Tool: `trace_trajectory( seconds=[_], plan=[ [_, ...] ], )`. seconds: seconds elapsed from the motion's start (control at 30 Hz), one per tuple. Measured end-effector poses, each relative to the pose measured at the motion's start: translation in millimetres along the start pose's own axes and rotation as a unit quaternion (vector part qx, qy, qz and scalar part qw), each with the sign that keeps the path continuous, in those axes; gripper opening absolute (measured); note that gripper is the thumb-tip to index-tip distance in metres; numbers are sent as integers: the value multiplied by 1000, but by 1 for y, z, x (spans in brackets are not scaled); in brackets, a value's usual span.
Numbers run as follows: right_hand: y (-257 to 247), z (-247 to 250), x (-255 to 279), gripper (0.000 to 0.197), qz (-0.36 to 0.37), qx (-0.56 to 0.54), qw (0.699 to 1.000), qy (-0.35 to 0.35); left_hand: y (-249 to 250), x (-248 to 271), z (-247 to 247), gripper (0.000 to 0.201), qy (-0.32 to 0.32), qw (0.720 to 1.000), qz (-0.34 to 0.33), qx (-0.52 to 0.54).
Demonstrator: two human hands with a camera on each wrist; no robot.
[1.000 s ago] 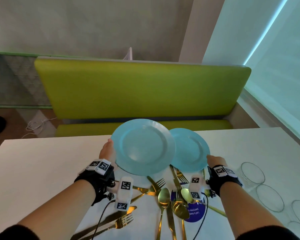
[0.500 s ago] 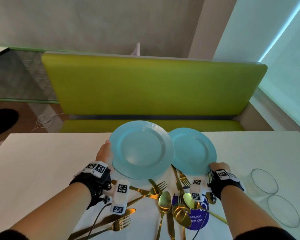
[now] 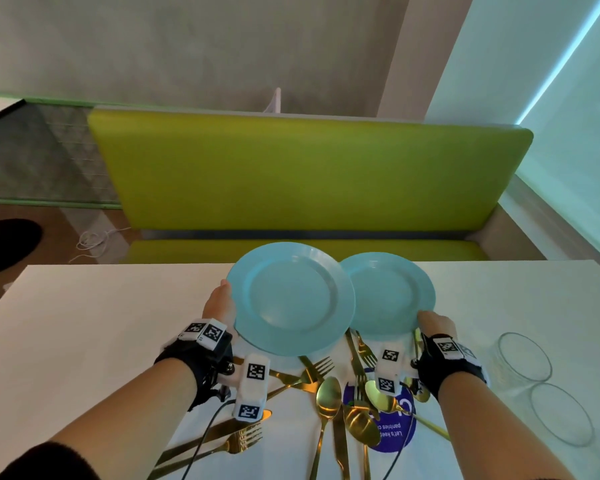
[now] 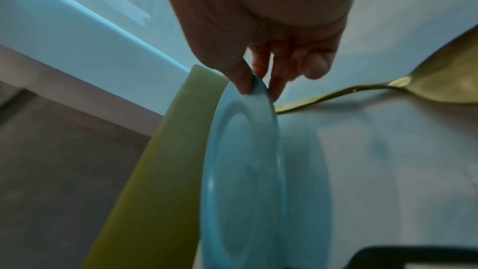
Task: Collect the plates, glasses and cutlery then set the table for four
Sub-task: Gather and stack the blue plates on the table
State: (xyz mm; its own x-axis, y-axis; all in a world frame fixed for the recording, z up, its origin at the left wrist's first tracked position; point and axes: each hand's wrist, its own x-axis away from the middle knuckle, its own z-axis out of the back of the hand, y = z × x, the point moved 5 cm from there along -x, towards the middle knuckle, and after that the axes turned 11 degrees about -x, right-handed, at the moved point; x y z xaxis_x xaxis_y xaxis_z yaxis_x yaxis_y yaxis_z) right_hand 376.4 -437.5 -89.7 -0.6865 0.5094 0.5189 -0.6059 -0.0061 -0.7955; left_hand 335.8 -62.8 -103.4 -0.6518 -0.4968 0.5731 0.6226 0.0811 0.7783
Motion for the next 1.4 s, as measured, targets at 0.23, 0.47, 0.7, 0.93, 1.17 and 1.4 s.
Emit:
trace_trajectory(
  seconds=[0.23, 0.47, 0.7, 0.93, 1.17, 1.4],
  plan=[
    [-4, 1, -14, 26, 72, -122, 989, 34, 13, 21, -15, 52, -32, 999, -17, -10],
    [-24, -16, 66, 30, 70, -178, 981, -42, 31, 38, -11, 53, -62, 997, -52, -4],
    [-10, -53, 121, 30, 61, -168, 979, -101, 37, 37, 29, 49, -57, 993, -85, -52],
    [23, -104, 182, 25, 14, -221, 967, -129, 27, 30, 102, 49, 14, 986, -126, -109],
    [57, -174, 239, 24, -15, -222, 959, -176, -1, 7, 183, 45, 33, 982, -115, -144],
    [81, -241, 284, 26, -26, -147, 962, -227, -54, -30, 263, 39, 40, 983, -44, -175]
  ],
)
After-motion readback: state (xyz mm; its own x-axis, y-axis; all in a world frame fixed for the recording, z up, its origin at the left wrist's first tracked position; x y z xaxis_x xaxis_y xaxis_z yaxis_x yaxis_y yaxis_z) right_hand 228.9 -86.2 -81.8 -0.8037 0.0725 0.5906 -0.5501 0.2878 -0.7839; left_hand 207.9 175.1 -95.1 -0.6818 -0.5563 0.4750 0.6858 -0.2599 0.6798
